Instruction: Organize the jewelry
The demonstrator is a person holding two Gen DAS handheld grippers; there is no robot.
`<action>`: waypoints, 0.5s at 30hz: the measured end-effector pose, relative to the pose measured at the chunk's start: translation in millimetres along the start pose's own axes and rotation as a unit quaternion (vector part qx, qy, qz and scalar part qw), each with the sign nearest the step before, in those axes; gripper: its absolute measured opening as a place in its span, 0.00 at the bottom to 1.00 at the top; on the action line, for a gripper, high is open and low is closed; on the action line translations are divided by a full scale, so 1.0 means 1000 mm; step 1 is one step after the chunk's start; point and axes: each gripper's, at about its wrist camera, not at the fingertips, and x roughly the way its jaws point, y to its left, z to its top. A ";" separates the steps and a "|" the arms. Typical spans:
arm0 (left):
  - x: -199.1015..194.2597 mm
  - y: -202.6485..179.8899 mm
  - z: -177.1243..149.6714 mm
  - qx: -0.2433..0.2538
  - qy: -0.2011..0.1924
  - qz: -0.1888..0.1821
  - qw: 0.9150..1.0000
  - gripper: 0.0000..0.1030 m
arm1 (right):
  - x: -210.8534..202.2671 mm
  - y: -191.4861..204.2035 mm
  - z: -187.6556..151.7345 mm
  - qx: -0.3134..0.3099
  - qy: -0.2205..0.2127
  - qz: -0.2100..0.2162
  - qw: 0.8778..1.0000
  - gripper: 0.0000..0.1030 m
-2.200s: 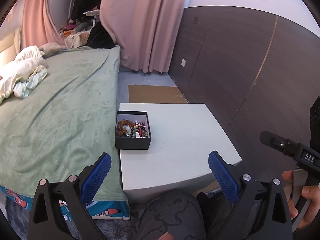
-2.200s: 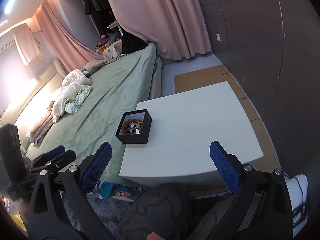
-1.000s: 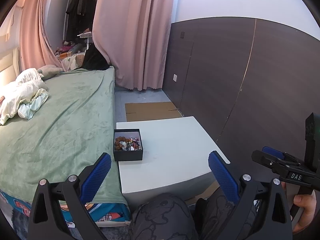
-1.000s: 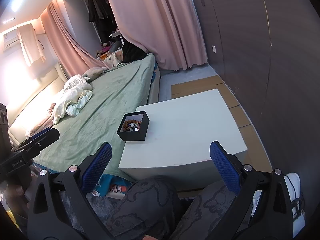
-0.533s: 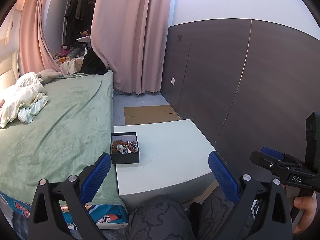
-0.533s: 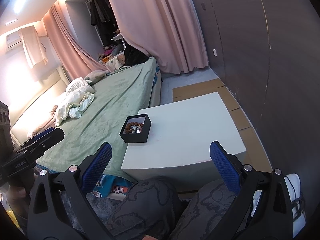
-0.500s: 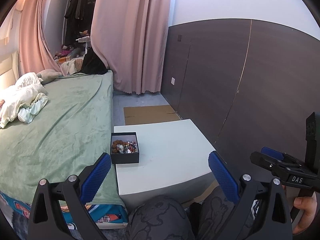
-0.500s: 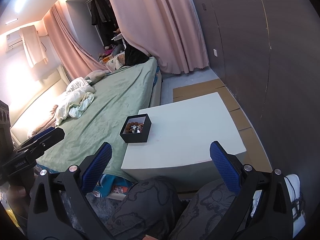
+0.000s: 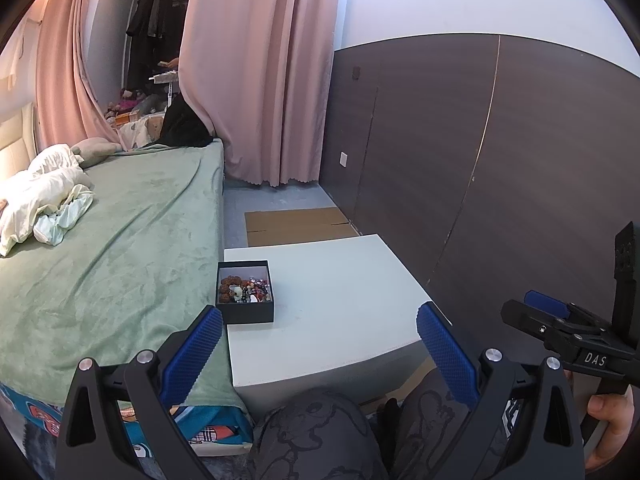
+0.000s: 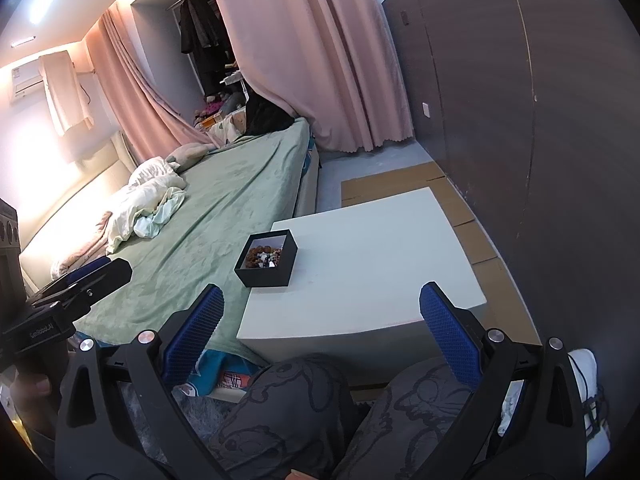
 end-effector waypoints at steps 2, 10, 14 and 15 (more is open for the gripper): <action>0.000 0.000 0.000 0.000 0.000 0.000 1.000 0.92 | -0.001 -0.001 -0.001 0.001 -0.001 0.001 1.000 0.95; 0.001 0.001 0.001 -0.004 0.001 0.000 1.000 0.92 | -0.001 -0.001 -0.002 0.002 0.000 0.001 1.000 0.95; 0.001 0.001 0.002 -0.003 0.002 0.001 1.000 0.92 | -0.001 -0.001 -0.003 0.003 0.001 0.001 1.000 0.95; 0.001 0.001 0.002 -0.004 0.002 0.001 1.000 0.92 | -0.001 -0.001 -0.003 0.003 0.002 0.001 1.000 0.95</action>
